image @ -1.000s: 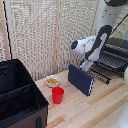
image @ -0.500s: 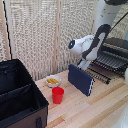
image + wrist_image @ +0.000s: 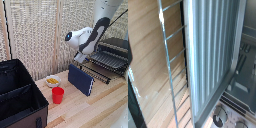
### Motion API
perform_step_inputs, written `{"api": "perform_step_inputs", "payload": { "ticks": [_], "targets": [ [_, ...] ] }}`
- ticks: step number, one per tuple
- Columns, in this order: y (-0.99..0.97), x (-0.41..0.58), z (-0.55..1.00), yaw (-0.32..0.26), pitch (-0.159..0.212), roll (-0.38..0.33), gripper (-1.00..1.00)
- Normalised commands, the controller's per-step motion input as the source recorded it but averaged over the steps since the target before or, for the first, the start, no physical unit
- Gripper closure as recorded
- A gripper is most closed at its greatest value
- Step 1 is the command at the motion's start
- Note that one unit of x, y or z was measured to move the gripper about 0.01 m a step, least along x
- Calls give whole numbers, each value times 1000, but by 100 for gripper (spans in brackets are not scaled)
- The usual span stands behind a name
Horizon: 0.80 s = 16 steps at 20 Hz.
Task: Gently stretch your hand towards the oven tray's handle, obtaining a firm grip, and draw it cautiously out of the oven. Transition your grip to the hot dog bowl, gingerly seizing the edge, and elevate it from the surface. Hover the bowl over the tray, delicately lower it, and temper your grip, establishing the bowl's equilibrium.
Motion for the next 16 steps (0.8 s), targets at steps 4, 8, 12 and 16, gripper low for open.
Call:
{"api": "perform_step_inputs", "payload": {
  "ticks": [4, 8, 12, 16],
  "targets": [
    [289, 194, 651, -185, 0, 114, -100],
    [337, 162, 567, -193, 0, 141, -100],
    [321, 92, 531, -209, 0, 160, -100],
    [332, 91, 524, -208, -1, 162, -100]
  ]
}}
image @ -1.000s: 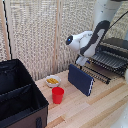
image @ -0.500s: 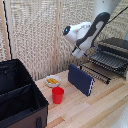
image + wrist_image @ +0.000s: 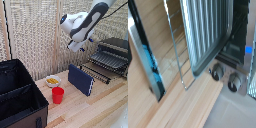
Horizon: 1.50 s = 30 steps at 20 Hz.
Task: Gently stretch your hand towards the oven tray's handle, obtaining a firm grip, and draw it cautiously out of the oven. Transition your grip to the hot dog bowl, gingerly seizing the edge, and elevate it from the surface. Hover the bowl over the tray, delicately lower it, and temper your grip, establishing the bowl's equilibrium.
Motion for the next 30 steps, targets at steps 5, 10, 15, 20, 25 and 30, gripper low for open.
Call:
{"api": "perform_step_inputs", "payload": {
  "ticks": [5, 10, 15, 20, 25, 30],
  "targets": [
    [362, 119, 487, -194, 0, 177, -100],
    [440, 151, 465, -166, -12, 185, -100],
    [569, 173, 271, -128, -32, 171, -100],
    [645, 173, 46, -112, -22, 149, -100],
    [596, 232, -118, -133, -1, 121, -100],
    [473, 277, -325, -147, 4, 103, -100]
  ]
}}
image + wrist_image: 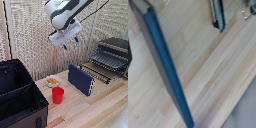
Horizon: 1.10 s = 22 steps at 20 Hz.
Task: Gently stretch your hand towards the oven tray's handle, obtaining a firm grip, and draw it cautiously out of the oven. Transition your grip to the hot dog bowl, gingerly seizing the edge, and elevate it from the surface. Hover the bowl over the tray, delicately lower it, and temper your grip, establishing the bowl's equilibrium.
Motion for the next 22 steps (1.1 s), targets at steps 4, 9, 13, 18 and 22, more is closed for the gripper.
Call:
{"api": "perform_step_inputs", "payload": {
  "ticks": [4, 9, 13, 18, 22],
  "targets": [
    [384, 266, -337, -150, 8, 129, -100],
    [386, 259, -323, -147, 14, 146, -100],
    [449, 196, -241, -140, 17, 163, -100],
    [362, 83, -189, -146, 35, 184, -100],
    [20, -145, -135, -112, 81, 41, -100]
  ]
}}
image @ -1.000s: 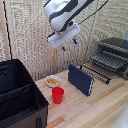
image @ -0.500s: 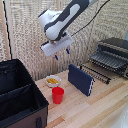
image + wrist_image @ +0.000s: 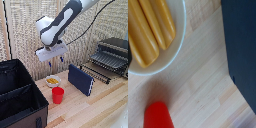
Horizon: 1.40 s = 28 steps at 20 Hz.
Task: Gently stretch your hand towards the oven tray's handle, obtaining a firm grip, and draw it cautiously out of the oven. Transition your grip to the hot dog bowl, gingerly seizing the edge, and elevate it from the surface. Hover the bowl over the tray, delicately lower it, and temper your grip, establishing the bowl's equilibrium.
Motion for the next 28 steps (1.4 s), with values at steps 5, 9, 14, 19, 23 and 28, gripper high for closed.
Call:
{"api": "perform_step_inputs", "payload": {
  "ticks": [5, 9, 14, 19, 23, 28],
  "targets": [
    [-197, -211, -174, -40, 56, -7, -100],
    [-173, 2, -324, -6, -2, 1, -100],
    [-283, 48, -199, -12, -54, 14, -100],
    [-181, 82, -181, -19, -72, 10, -100],
    [0, 15, -221, 0, -36, 1, -100],
    [39, -10, -169, 1, -2, 2, -100]
  ]
}}
